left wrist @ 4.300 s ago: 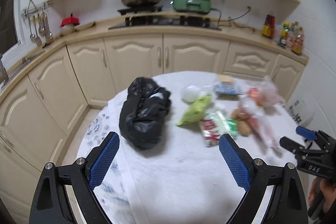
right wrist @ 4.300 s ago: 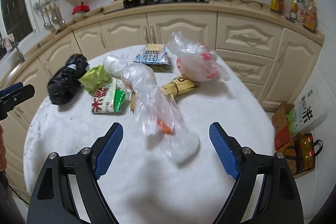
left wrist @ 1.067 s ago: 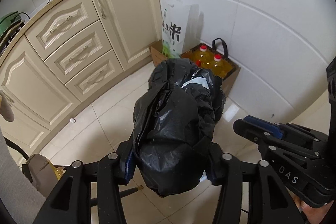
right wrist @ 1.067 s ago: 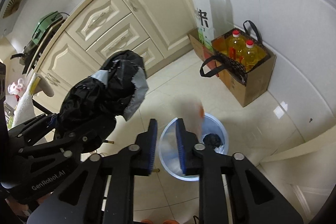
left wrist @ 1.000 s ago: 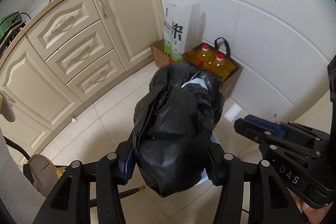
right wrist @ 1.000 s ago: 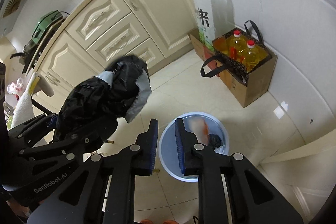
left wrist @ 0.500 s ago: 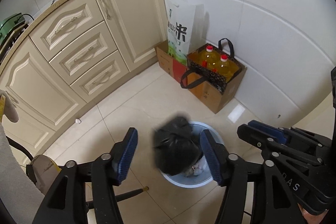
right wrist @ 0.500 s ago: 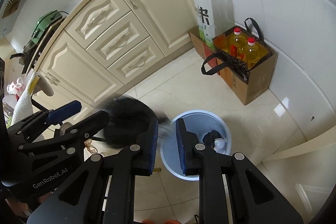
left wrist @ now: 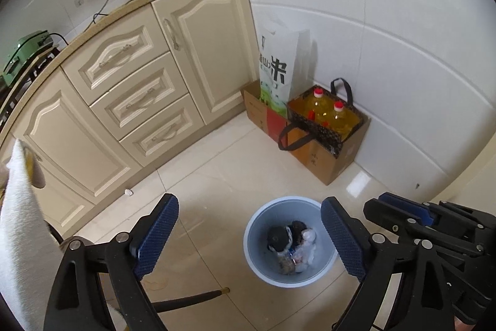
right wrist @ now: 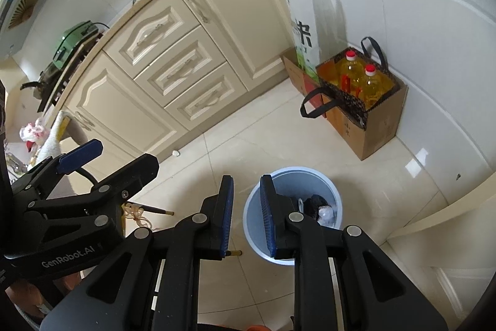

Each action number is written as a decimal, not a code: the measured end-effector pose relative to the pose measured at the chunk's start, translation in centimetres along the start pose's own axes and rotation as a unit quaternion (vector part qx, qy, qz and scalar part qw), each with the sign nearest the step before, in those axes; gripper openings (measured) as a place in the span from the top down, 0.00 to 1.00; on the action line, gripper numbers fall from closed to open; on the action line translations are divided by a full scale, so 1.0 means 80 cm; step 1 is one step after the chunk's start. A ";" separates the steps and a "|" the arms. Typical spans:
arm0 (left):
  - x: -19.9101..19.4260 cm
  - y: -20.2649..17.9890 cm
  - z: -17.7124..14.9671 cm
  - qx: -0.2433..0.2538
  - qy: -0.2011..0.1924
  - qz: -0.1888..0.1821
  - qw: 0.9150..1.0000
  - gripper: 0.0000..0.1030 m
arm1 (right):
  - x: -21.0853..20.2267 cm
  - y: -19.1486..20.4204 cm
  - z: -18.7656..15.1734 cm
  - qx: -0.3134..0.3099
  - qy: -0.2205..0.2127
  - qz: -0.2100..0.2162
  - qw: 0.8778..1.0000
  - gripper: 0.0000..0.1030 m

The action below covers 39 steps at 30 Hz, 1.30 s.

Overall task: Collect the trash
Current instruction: 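Move both tools back over the table toward the remaining trash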

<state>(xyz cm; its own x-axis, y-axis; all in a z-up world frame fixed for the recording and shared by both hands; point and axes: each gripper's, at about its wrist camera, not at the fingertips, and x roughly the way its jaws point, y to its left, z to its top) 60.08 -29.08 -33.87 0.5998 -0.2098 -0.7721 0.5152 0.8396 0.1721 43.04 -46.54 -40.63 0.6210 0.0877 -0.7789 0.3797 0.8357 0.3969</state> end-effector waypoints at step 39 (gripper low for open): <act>-0.431 0.474 -0.307 -0.248 -0.072 0.200 0.945 0.01 | 0.001 0.562 -0.004 -0.320 -0.039 0.086 0.943 0.03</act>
<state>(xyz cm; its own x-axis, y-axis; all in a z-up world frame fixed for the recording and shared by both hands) 43.92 22.26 -15.75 0.7815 0.1378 -0.6085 -0.0996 0.9903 0.0965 59.95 -8.78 -23.02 0.6938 0.2326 -0.6815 -0.2067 0.9709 0.1209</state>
